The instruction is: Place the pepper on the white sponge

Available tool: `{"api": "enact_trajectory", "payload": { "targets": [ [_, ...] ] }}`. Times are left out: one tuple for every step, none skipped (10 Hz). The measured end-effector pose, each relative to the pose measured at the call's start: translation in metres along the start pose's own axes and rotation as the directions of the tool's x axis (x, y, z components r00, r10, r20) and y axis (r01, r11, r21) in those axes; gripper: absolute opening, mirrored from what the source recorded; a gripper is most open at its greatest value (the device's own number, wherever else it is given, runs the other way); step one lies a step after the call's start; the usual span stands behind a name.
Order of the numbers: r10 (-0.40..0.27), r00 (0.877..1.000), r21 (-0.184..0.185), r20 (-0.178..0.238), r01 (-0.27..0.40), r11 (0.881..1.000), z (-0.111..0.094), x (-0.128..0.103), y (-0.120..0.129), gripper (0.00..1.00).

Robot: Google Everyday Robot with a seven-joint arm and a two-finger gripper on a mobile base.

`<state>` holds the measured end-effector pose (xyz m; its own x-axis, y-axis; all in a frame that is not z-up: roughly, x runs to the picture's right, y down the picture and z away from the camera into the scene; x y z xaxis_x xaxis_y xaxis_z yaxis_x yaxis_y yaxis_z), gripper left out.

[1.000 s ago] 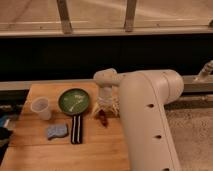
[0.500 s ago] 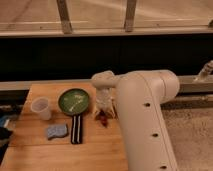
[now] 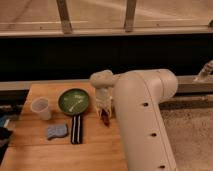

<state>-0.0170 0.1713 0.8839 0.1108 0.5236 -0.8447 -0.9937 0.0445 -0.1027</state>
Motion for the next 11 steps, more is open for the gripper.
{"api": "enact_trajectory", "payload": {
  "targets": [
    [-0.005,1.000,-0.003,-0.001,0.005,1.000,0.000,0.000,0.003,0.00],
    [-0.010,1.000,-0.005,0.000,0.010,1.000,0.000,0.000,0.005,0.00],
    [-0.024,1.000,-0.040,0.017,0.025,0.999,-0.006,-0.001,0.008,0.00],
    [-0.031,0.999,-0.064,0.029,0.033,0.997,-0.012,0.000,0.007,0.00],
    [-0.031,0.998,-0.084,0.049,0.035,0.996,-0.022,0.000,0.003,0.00],
    [-0.036,0.997,-0.101,0.072,0.043,0.994,-0.032,0.000,0.004,0.00],
    [-0.045,0.994,-0.114,0.098,0.057,0.992,-0.042,0.000,0.006,0.00],
    [-0.049,0.992,-0.122,0.114,0.063,0.991,-0.049,0.001,0.006,0.00],
    [-0.054,0.990,-0.138,0.132,0.073,0.988,-0.055,0.003,0.004,0.00],
    [-0.057,0.988,-0.151,0.142,0.078,0.985,-0.057,0.003,0.003,0.00],
    [-0.064,0.987,-0.166,0.150,0.089,0.982,-0.059,0.003,0.001,0.00]
  ]
}}
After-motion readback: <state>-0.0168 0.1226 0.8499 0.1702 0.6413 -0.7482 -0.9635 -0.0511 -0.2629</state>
